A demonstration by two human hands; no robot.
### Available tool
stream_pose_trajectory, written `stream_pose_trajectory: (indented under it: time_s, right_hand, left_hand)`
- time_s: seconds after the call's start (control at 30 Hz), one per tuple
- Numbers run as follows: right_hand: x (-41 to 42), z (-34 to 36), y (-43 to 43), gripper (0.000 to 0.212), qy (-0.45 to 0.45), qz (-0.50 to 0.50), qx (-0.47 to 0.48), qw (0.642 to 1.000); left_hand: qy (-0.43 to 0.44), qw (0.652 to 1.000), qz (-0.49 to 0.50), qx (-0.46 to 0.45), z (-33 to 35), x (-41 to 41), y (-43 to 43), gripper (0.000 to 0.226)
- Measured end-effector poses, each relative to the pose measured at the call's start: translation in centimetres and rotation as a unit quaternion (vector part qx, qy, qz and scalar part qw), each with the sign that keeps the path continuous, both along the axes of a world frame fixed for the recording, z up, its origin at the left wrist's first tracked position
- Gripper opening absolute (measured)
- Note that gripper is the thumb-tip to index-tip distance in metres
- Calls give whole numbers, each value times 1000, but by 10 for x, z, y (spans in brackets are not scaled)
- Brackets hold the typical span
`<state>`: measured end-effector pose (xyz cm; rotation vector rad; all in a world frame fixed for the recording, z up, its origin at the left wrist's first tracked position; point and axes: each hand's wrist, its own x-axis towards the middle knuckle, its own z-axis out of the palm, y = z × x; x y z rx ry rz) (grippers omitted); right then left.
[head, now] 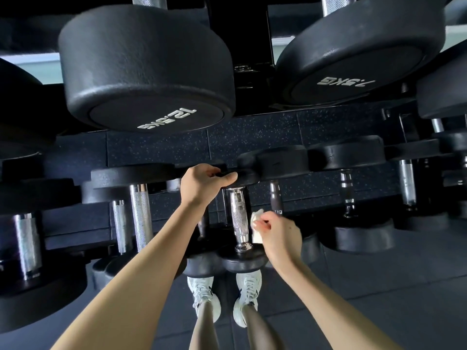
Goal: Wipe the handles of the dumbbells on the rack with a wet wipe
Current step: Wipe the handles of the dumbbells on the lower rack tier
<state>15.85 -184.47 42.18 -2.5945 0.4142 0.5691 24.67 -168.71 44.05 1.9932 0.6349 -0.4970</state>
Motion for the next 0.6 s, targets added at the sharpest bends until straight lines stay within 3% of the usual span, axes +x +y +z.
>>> stream_pose_trajectory:
  time_s: [0.1, 0.2, 0.33, 0.4, 0.47, 0.6]
  right_hand:
    - [6, 12, -3, 13, 12, 10, -64, 998]
    - [10, 11, 4, 12, 27, 44, -59, 997]
    - [12, 20, 16, 16, 29, -40, 131, 990]
    - [11, 33, 21, 33, 74, -131, 242, 959]
    - [5, 39, 24, 47, 97, -156, 281, 942]
    - [2, 28, 27, 49, 102, -311, 371, 869]
  left_hand:
    - [-14, 1000, -6, 9, -2, -2, 0, 23]
    - [-28, 999, -12, 18, -6, -2, -1, 32]
    - [-28, 999, -14, 21, -10, -2, 1, 38]
    - [-28, 999, -16, 18, -11, -2, 1, 36]
    - [-28, 999, -19, 16, -10, -2, 1, 35]
    - [-29, 999, -23, 13, -10, -1, 1, 31]
